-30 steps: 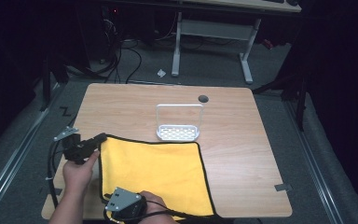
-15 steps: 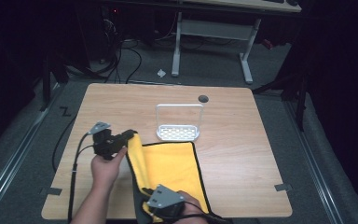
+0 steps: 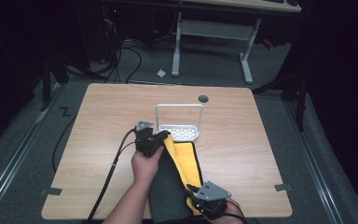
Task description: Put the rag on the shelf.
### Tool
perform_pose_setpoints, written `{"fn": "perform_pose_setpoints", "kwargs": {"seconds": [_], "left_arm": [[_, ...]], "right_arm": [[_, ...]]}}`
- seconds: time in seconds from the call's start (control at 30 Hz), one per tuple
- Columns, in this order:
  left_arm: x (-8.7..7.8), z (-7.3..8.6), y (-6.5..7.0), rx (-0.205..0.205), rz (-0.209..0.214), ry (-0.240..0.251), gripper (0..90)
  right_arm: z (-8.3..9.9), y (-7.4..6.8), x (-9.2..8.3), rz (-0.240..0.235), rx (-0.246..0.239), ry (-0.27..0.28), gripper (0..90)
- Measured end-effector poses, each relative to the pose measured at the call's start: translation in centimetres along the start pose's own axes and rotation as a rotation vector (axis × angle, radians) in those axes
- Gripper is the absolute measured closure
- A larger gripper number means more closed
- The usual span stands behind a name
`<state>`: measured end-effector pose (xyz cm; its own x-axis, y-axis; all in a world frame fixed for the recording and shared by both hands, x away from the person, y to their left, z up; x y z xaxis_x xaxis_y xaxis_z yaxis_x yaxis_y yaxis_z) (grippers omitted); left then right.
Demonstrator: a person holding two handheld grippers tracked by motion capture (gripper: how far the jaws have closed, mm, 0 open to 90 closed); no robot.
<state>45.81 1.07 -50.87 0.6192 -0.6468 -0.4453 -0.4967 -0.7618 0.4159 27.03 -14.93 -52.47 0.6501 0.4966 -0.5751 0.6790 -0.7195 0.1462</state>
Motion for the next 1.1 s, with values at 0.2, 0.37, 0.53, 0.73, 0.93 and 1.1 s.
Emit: {"fn": "perform_pose_setpoints", "kwargs": {"seconds": [0.2,0.37,0.53,0.73,0.93,1.1], "left_arm": [[2.0,0.2,1.0,0.01,-0.009,-0.049,83.5],[3.1,0.3,1.8,-0.006,0.049,-0.047,59.3],[2.7,0.3,2.3,0.022,0.072,-0.034,48.4],[1.9,0.1,2.8,0.036,0.109,-0.017,44.9],[1.0,0.9,2.3,0.054,0.102,-0.025,45.5],[0.0,2.7,1.2,0.094,0.09,-0.07,47.0]], "right_arm": [[1.3,1.1,-0.5,0.016,0.03,-0.022,79.1],[2.2,2.0,-0.6,0.033,0.046,-0.042,64.1],[1.8,3.2,-1.2,0.069,0.078,-0.002,61.2],[2.2,3.5,-0.8,0.068,0.095,-0.016,61.3],[2.4,3.3,-0.4,0.063,0.088,-0.028,60.3],[2.5,3.2,0.0,0.052,0.077,-0.039,59.7]]}}
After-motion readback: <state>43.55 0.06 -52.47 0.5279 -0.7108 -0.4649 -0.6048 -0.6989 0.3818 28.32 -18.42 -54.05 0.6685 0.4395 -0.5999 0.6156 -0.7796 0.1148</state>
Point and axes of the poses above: each handheld gripper's, and its own axes: x roughly forward along the jaws, z roughly out of its underside, y roughly to its right, the point moved 5 cm from there along x, roughly forward along the jaws, and after that the axes turned 3 degrees about z, right-handed, at the moved point
